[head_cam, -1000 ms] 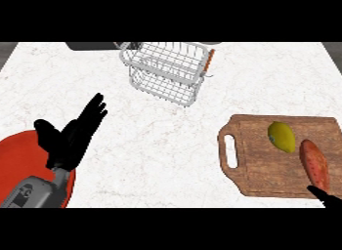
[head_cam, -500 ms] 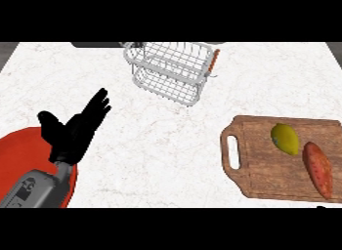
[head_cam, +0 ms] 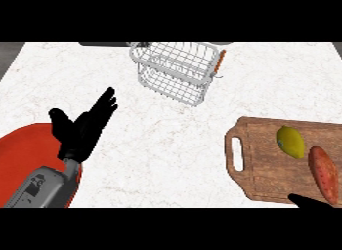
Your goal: Pick the lemon from the cutting board and place it in the tiered basket
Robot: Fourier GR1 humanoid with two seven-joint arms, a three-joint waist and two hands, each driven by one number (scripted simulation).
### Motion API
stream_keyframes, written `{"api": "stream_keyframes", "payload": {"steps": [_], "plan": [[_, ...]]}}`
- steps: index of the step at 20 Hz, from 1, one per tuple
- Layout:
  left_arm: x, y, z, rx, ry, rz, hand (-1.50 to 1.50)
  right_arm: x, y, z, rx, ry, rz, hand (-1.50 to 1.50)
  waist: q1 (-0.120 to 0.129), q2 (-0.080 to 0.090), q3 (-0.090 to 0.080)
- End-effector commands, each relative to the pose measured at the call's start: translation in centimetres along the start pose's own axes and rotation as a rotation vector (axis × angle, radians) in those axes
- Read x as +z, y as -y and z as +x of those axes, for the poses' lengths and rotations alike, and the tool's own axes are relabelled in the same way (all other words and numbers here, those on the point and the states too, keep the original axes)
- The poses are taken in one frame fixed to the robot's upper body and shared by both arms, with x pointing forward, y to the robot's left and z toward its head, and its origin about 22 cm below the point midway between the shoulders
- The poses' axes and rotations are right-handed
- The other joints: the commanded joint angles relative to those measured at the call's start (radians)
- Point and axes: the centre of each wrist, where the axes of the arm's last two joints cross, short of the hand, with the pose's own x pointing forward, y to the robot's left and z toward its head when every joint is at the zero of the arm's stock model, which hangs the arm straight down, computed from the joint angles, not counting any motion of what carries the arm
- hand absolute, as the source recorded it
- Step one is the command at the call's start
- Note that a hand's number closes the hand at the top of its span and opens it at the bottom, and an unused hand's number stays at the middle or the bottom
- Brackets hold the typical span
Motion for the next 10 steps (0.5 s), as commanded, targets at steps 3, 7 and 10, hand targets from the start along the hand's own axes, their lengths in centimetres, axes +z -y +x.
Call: {"api": "stream_keyframes", "payload": {"steps": [3,7,10], "plan": [[0.3,-1.1,0.1,0.010,0.003,0.000,0.00,1.1,-3.3,5.9,0.127,-0.095,0.020,-1.50,-0.005,-0.006,0.004],[0.0,-0.2,-1.4,0.006,-0.015,0.023,0.00,0.3,-5.9,6.6,0.111,-0.107,0.091,-1.50,-0.023,-0.007,0.005],[1.1,-1.4,-0.4,-0.006,0.004,0.018,0.00,-0.2,-7.0,5.0,0.121,-0.133,0.118,-1.50,-0.023,-0.008,0.006]]}}
